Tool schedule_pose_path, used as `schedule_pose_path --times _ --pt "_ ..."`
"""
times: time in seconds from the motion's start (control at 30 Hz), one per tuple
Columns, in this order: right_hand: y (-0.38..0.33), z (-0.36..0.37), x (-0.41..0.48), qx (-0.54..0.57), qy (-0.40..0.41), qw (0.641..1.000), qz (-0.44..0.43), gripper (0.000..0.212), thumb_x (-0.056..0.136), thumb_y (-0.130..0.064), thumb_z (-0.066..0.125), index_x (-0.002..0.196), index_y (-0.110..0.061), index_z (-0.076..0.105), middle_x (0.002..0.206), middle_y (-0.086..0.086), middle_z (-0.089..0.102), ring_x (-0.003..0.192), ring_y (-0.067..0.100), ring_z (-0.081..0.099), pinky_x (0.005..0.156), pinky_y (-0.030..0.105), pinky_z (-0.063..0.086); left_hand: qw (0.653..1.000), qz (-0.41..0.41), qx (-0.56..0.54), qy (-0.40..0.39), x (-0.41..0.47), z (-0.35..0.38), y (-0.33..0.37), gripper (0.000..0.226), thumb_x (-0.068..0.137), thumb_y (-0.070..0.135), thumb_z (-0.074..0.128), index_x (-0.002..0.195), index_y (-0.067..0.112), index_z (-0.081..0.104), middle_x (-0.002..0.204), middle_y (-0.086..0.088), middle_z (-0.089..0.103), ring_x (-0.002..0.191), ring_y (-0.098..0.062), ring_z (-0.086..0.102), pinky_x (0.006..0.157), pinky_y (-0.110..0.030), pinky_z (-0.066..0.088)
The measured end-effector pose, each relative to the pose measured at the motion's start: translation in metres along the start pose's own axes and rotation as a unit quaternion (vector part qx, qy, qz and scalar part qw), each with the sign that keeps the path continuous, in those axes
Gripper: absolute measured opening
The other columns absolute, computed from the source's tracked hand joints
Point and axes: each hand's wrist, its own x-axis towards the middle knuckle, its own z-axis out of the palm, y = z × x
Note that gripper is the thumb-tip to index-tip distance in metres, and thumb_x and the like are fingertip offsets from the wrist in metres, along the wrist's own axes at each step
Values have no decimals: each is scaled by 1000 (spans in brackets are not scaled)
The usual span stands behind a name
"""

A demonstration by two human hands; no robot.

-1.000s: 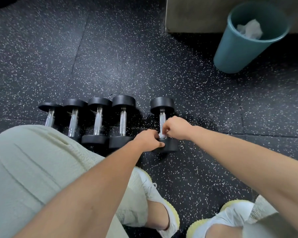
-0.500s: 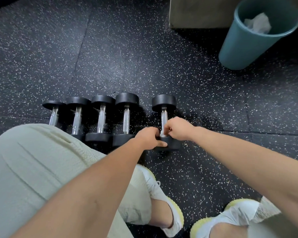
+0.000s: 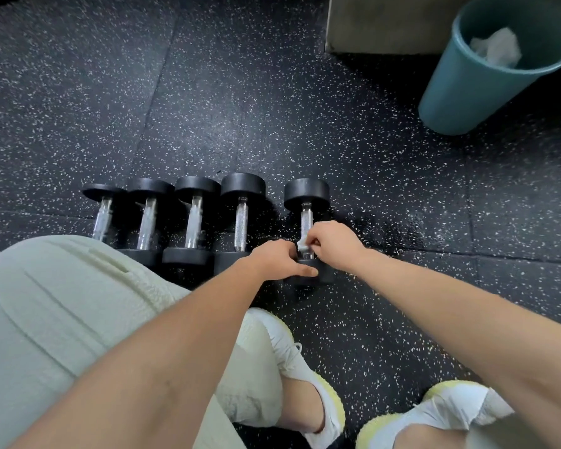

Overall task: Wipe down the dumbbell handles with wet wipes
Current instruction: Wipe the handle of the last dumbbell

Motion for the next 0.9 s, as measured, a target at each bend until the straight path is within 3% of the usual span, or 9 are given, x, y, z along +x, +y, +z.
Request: schedule_pose_path --times 0.07,0.2,0.33,0.5,0.57,0.7,0.8,0.9 --pt "1 -7 11 0 56 998 7 18 89 -21 58 92 -25 75 96 -1 67 84 27 65 71 38 55 1000 7 25 14 -1 1 2 64 74 79 72 101 22 62 93 5 66 91 -20 64 80 -37 54" --pt "-4 -10 39 50 150 984 78 22 94 -17 55 98 -19 77 99 2 63 84 26 62 70 36 48 999 2 35 27 0 4 1 61 78 76 71 107 22 60 100 4 65 96 -22 62 86 -40 52" --pt "-14 4 41 67 143 983 96 22 94 -15 53 101 -17 74 103 4 62 87 31 63 74 39 48 996 -3 76 37 1 4 0 58 79 79 67 104 27 62 101 6 64 108 -22 56 98 -45 40" --pt "-9 4 22 58 79 994 39 10 91 -22 59 92 -20 69 93 -2 56 83 28 61 68 36 43 991 4 128 32 0 -3 -3 55 80 80 64 103 30 69 106 3 62 118 -25 44 97 -48 36" --pt "-7 0 26 94 119 987 56 8 89 -24 61 88 -20 69 91 -3 57 83 24 59 68 35 42 991 4 127 26 -2 -5 -3 53 80 79 65 102 31 69 105 2 62 119 -26 44 98 -48 36" --pt "-16 -1 49 181 245 935 181 11 92 -17 61 90 -19 71 101 -1 61 85 21 60 75 36 49 992 -6 119 32 -5 -1 -1 52 81 80 63 99 31 67 102 4 56 120 -26 44 99 -49 36" --pt "-34 18 50 242 236 914 223 8 91 -21 65 91 -20 73 106 0 59 90 21 61 76 34 49 992 -12 119 44 -6 1 -1 54 80 81 62 100 31 68 106 4 57 123 -26 44 104 -50 34" --pt "-34 30 43 235 216 923 216 8 91 -24 65 94 -21 72 108 -1 59 92 22 62 77 37 50 991 -22 123 38 -7 0 -1 52 81 81 61 97 31 66 111 2 60 125 -26 43 106 -52 32"
